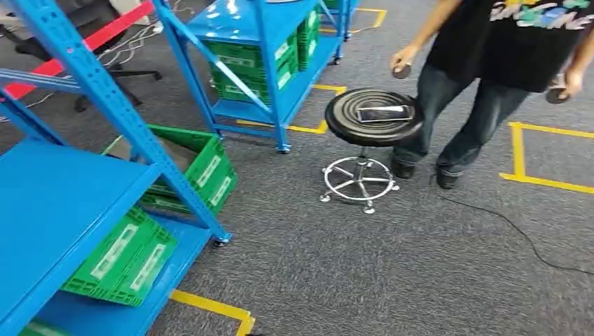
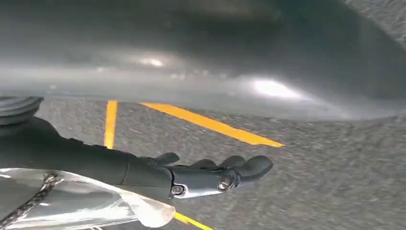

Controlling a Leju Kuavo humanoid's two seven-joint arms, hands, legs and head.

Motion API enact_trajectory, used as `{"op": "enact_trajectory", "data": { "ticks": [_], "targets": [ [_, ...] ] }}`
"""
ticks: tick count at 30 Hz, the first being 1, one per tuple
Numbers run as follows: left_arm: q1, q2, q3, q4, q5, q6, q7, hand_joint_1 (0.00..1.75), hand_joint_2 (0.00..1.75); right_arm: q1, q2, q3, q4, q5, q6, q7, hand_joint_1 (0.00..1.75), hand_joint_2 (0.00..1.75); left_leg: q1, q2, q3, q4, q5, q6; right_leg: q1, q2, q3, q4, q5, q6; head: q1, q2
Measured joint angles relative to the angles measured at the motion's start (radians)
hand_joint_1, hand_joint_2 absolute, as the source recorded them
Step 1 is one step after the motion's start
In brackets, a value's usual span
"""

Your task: Take the parts from the cabinet and place them on the table.

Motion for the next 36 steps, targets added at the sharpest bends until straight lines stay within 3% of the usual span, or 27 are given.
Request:
{"op": "enact_trajectory", "data": {
  "ticks": [2, 3, 4, 5, 8, 9, 10, 11, 13, 14, 15, 16, 18, 19, 20, 23, 24, 25, 26, 28, 29, 30, 32, 33, 34, 35, 36],
  "targets": [
    [0.003, 0.001, 0.0, 0.0, 0.0, -0.002, -0.002, 0.0, 0.0, -0.003, 0.0, 0.0, 0.001, 0.002, -0.001, 0.0, 0.0, 0.0, 0.0, 0.013, 0.073, -0.145, 0.089, 0.005, 0.001, -0.025, 0.011, 0.0, -0.007, 0.002, -0.001, 0.0],
    [0.003, 0.001, 0.0, 0.0, 0.0, -0.002, -0.002, 0.0, 0.0, -0.003, 0.0, 0.0, 0.002, 0.002, -0.001, -0.001, 0.0, 0.0, -0.004, 0.043, 0.119, -0.234, 0.129, 0.013, 0.002, -0.036, 0.018, 0.0, -0.011, 0.005, -0.001, 0.0],
    [0.001, 0.001, 0.0, 0.0, -0.001, -0.002, -0.003, 0.0, 0.0, -0.003, 0.0, 0.0, 0.003, 0.002, -0.001, -0.002, 0.0, 0.0, -0.015, 0.103, 0.148, -0.285, 0.122, 0.021, 0.006, -0.046, 0.017, 0.0, -0.017, 0.012, 0.0, 0.0],
    [-0.003, 0.0, 0.0, 0.0, -0.002, -0.002, -0.004, 0.0, 0.0, -0.002, 0.0, 0.0, 0.005, 0.002, -0.002, -0.002, 0.0, 0.0, -0.02, 0.101, 0.15, -0.299, 0.12, 0.028, 0.01, -0.055, 0.015, 0.003, -0.024, 0.021, -0.001, 0.0],
    [0.001, 0.001, 0.0, 0.0, -0.003, -0.003, -0.004, 0.0, 0.0, -0.012, 0.0, 0.001, 0.007, 0.002, -0.002, -0.002, 0.0, 0.0, -0.022, 0.062, 0.142, -0.3, 0.121, 0.039, 0.01, -0.097, 0.04, -0.005, -0.027, 0.033, -0.001, 0.0],
    [0.002, 0.0, 0.0, 0.0, -0.003, -0.003, -0.004, 0.0, 0.0, -0.014, -0.001, 0.001, 0.007, 0.003, -0.002, -0.002, 0.0, 0.0, -0.011, 0.05, 0.153, -0.313, 0.129, 0.048, 0.007, -0.09, 0.031, -0.003, -0.038, 0.04, -0.001, 0.0],
    [0.003, 0.0, 0.0, 0.0, -0.003, -0.002, -0.005, 0.0, 0.0, -0.017, -0.002, 0.001, 0.008, 0.003, -0.002, -0.003, 0.0, 0.0, -0.01, 0.042, 0.154, -0.315, 0.13, 0.05, 0.005, -0.027, 0.026, 0.021, -0.056, 0.045, 0.007, 0.0],
    [0.001, 0.0, 0.0, 0.0, -0.003, -0.002, -0.004, 0.0, 0.0, -0.016, -0.003, 0.001, 0.008, 0.003, -0.005, -0.003, 0.0, 0.0, -0.008, 0.03, 0.151, -0.315, 0.132, 0.054, 0.003, 0.018, -0.005, 0.086, -0.09, 0.047, 0.01, 0.0],
    [-0.003, -0.002, 0.0, 0.0, -0.006, -0.003, -0.005, 0.0, 0.0, -0.011, -0.006, 0.001, 0.011, 0.005, -0.005, -0.003, 0.0, 0.0, -0.008, 0.0, 0.15, -0.315, 0.133, 0.057, 0.003, 0.047, -0.093, 0.254, -0.157, 0.05, 0.011, 0.0],
    [-0.003, -0.002, 0.0, 0.0, -0.007, -0.003, -0.005, 0.0, 0.0, -0.008, -0.006, 0.001, 0.012, 0.006, -0.005, -0.003, 0.0, 0.0, -0.008, -0.016, 0.15, -0.314, 0.133, 0.057, 0.003, 0.05, -0.129, 0.31, -0.164, 0.051, 0.011, 0.0],
    [-0.002, -0.002, 0.0, 0.0, -0.008, -0.003, -0.004, 0.0, 0.0, -0.008, -0.007, 0.001, 0.015, 0.006, -0.005, -0.003, 0.0, 0.0, -0.008, -0.032, 0.152, -0.314, 0.133, 0.057, 0.003, 0.05, -0.141, 0.313, -0.144, 0.052, 0.01, 0.0],
    [-0.002, -0.002, 0.0, 0.0, -0.008, -0.003, -0.004, 0.0, 0.0, -0.008, -0.009, 0.0, 0.016, 0.007, -0.006, -0.003, 0.0, 0.0, -0.007, -0.047, 0.154, -0.313, 0.132, 0.056, 0.002, 0.051, -0.132, 0.269, -0.101, 0.051, 0.011, 0.0],
    [-0.001, -0.002, 0.0, 0.0, -0.009, -0.003, -0.004, 0.0, 0.0, -0.009, -0.013, 0.001, 0.016, 0.008, -0.006, -0.003, 0.0, 0.0, -0.003, -0.077, 0.158, -0.31, 0.127, 0.049, -0.002, 0.073, -0.064, 0.096, 0.007, 0.051, 0.011, 0.0],
    [-0.001, -0.002, 0.0, 0.0, -0.009, -0.003, -0.004, 0.0, 0.0, -0.008, -0.013, 0.001, 0.018, 0.008, -0.006, -0.003, 0.0, 0.0, -0.002, -0.087, 0.156, -0.307, 0.124, 0.043, -0.008, 0.125, -0.037, 0.034, 0.019, 0.051, 0.011, 0.0],
    [-0.005, -0.002, 0.0, 0.0, -0.009, -0.003, -0.004, 0.0, 0.0, -0.009, -0.013, 0.002, 0.021, 0.009, -0.006, -0.003, 0.0, 0.0, -0.006, -0.1, 0.149, -0.296, 0.121, 0.037, -0.013, 0.163, -0.028, 0.011, 0.007, 0.049, 0.011, 0.0],
    [0.0, -0.002, 0.0, 0.0, -0.008, -0.003, -0.004, 0.0, 0.0, -0.009, -0.013, 0.001, 0.023, 0.008, -0.008, -0.002, 0.0, 0.0, 0.004, -0.135, 0.136, -0.303, 0.132, 0.016, -0.004, 0.129, -0.023, 0.02, 0.008, 0.027, 0.011, 0.0],
    [0.001, 0.0, 0.0, 0.0, -0.008, -0.002, -0.004, 0.0, 0.0, -0.009, -0.013, 0.001, 0.024, 0.008, -0.008, -0.002, 0.0, 0.0, 0.001, -0.134, 0.135, -0.3, 0.127, 0.012, -0.011, 0.112, -0.02, 0.013, 0.012, 0.019, 0.011, 0.0],
    [0.002, -0.002, 0.0, 0.0, -0.009, -0.002, -0.004, 0.0, 0.0, -0.01, -0.016, 0.001, 0.024, 0.008, -0.008, -0.002, 0.0, 0.0, -0.005, -0.068, 0.131, -0.285, 0.114, 0.007, -0.011, 0.102, -0.017, 0.01, 0.013, 0.015, 0.006, 0.0],
    [0.001, -0.001, 0.0, 0.0, -0.009, -0.002, -0.004, 0.0, 0.0, -0.009, -0.016, 0.001, 0.025, 0.009, -0.009, -0.002, 0.0, 0.0, -0.004, -0.023, 0.107, -0.232, 0.08, 0.002, -0.008, 0.085, -0.016, 0.01, 0.01, 0.006, -0.005, 0.0],
    [-0.004, -0.001, 0.0, 0.0, -0.008, -0.003, -0.004, 0.0, 0.0, -0.003, -0.016, 0.001, 0.028, 0.012, -0.009, -0.002, 0.0, 0.0, 0.0, -0.004, 0.034, -0.079, 0.008, -0.003, -0.004, 0.046, -0.013, 0.01, 0.005, -0.001, -0.003, 0.0],
    [-0.004, -0.001, 0.0, 0.0, -0.008, -0.004, -0.005, 0.0, 0.0, -0.002, -0.016, 0.001, 0.029, 0.013, -0.009, -0.002, 0.0, 0.0, 0.001, -0.002, 0.004, -0.014, -0.013, -0.005, -0.002, 0.027, -0.013, 0.01, 0.003, -0.003, -0.003, 0.0],
    [-0.002, 0.0, 0.0, 0.0, -0.008, -0.006, -0.004, 0.0, 0.0, -0.003, -0.016, 0.001, 0.029, 0.014, -0.01, -0.002, 0.0, 0.0, 0.002, -0.001, -0.002, -0.002, -0.006, -0.006, -0.001, 0.013, -0.012, 0.011, 0.001, -0.003, -0.003, 0.0],
    [0.002, 0.0, 0.001, 0.0, -0.007, -0.008, -0.004, 0.0, 0.0, -0.006, -0.016, 0.001, 0.03, 0.016, -0.01, -0.002, 0.0, 0.0, 0.001, 0.005, 0.045, -0.09, 0.059, -0.001, 0.001, -0.011, -0.006, 0.011, -0.003, -0.002, -0.004, 0.0],
    [0.003, 0.001, 0.001, 0.0, -0.006, -0.009, -0.004, 0.0, 0.0, -0.008, -0.016, 0.002, 0.031, 0.017, -0.011, -0.002, 0.0, 0.0, -0.001, 0.02, 0.095, -0.185, 0.107, 0.008, 0.002, -0.024, 0.0, 0.01, -0.006, -0.001, -0.004, 0.0],
    [0.002, 0.001, 0.001, 0.0, -0.006, -0.009, -0.004, 0.0, 0.0, -0.009, -0.016, 0.002, 0.033, 0.018, -0.011, -0.002, 0.0, 0.0, -0.008, 0.058, 0.138, -0.266, 0.136, 0.019, 0.004, -0.035, 0.005, 0.01, -0.009, 0.001, -0.004, 0.0],
    [-0.001, 0.002, 0.001, 0.0, -0.006, -0.01, -0.004, 0.0, 0.0, -0.008, -0.016, 0.002, 0.036, 0.018, -0.011, -0.002, 0.0, 0.0, -0.019, 0.092, 0.15, -0.29, 0.118, 0.026, 0.01, -0.044, 0.005, 0.012, -0.015, 0.008, -0.003, 0.0],
    [-0.003, 0.002, 0.001, 0.0, -0.006, -0.01, -0.004, 0.0, 0.0, -0.009, -0.016, 0.002, 0.037, 0.019, -0.013, -0.001, 0.0, 0.0, -0.02, 0.086, 0.148, -0.294, 0.12, 0.03, 0.011, -0.057, 0.005, 0.012, -0.016, 0.014, -0.003, 0.0]
  ]
}}
